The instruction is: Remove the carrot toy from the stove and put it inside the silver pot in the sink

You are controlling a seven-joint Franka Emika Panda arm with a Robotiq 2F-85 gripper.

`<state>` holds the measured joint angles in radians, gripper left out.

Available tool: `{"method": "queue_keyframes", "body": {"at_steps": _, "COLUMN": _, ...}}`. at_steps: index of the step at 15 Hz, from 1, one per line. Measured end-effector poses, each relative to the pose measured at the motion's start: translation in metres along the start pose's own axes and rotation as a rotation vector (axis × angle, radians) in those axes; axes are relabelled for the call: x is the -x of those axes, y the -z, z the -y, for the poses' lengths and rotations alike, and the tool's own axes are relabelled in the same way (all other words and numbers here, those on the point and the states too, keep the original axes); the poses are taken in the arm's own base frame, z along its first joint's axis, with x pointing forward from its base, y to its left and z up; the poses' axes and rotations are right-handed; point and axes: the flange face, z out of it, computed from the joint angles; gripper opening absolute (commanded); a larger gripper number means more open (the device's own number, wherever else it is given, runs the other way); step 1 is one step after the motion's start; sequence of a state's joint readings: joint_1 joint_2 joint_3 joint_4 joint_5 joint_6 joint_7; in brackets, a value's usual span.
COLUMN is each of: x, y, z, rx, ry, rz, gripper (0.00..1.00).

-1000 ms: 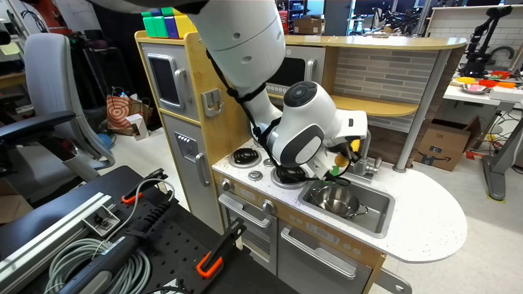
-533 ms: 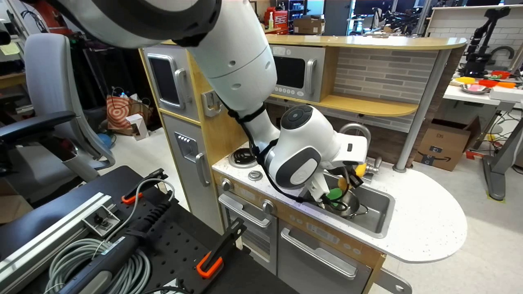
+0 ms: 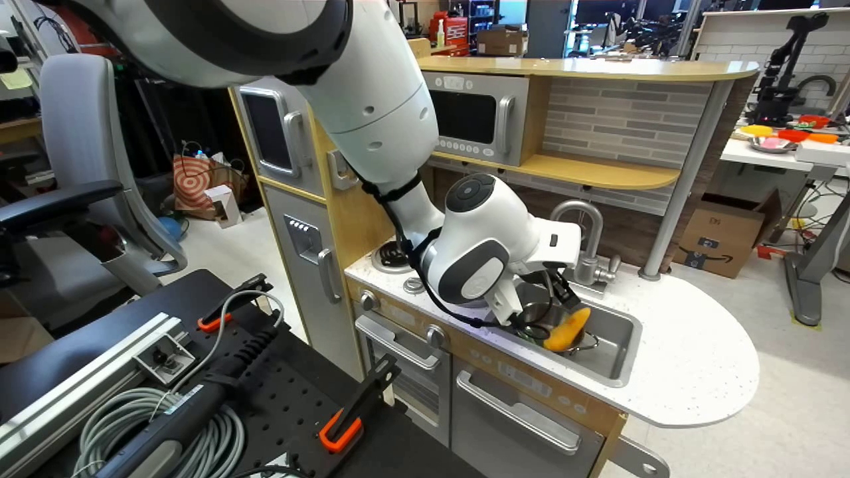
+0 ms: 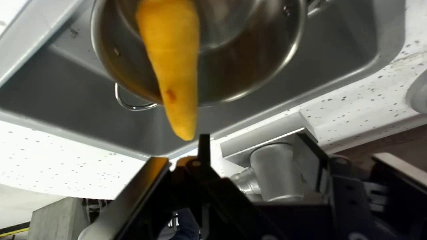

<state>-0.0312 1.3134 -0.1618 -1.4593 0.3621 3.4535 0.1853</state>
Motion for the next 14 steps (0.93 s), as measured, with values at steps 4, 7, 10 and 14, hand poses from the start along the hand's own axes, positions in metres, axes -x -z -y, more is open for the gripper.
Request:
{"method": "queue_keyframes", "body": {"at_steps": 4, "x": -0.004, "y": 0.009, "z": 0.025, "rx": -0.062, "ry": 0.003, "rz": 0.011, "gripper": 1.00}}
{"method": "queue_keyframes", "body": {"at_steps": 7, "x": -0.015, "y": 0.037, "z": 0.057, "rx": -0.187, "ry": 0.036, "rz": 0.049, "gripper": 1.00}}
{"method": "queue_keyframes", "body": {"at_steps": 10, "x": -0.017, "y": 0.070, "z": 0.064, "rx": -0.274, "ry": 0.092, "rz": 0.130, "gripper": 1.00}}
{"method": "queue_keyframes", "body": {"at_steps": 14, "x": 0.001, "y": 0.107, "z": 0.043, "rx": -0.321, "ry": 0.158, "rz": 0.279, "gripper": 1.00}}
